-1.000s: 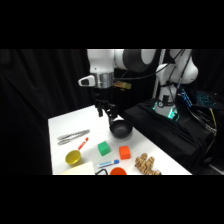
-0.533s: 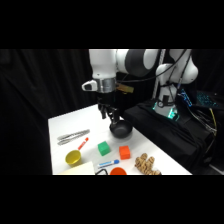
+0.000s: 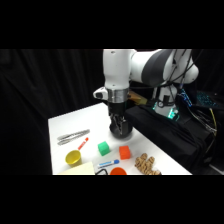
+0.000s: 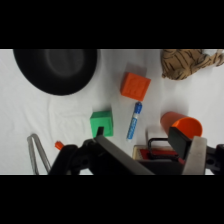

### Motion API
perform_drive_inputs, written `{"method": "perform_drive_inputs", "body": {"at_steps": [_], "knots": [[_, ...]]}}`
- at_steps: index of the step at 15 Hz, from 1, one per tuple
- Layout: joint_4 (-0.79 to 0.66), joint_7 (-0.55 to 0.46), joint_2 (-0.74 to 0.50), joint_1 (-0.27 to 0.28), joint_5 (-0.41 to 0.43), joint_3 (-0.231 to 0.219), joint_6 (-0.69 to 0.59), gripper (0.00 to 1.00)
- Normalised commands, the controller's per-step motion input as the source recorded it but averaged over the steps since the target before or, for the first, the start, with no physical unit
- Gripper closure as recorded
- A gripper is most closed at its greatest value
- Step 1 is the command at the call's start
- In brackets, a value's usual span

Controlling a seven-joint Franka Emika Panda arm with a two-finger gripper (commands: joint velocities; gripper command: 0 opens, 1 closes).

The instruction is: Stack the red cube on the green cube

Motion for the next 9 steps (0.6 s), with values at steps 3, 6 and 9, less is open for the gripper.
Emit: {"method": "perform_drive_inputs", "body": {"at_steps": [3,6,9], "knots": [[-0.13,0.53,0.03,0.107,-0.190,0.031,0.26,0.00],[-0.11,0.37,0.09,0.097,-0.118,0.019,0.31,0.00],[-0.09,0.27,0.12,0.091,-0.118,-0.020,0.34,0.00]]}}
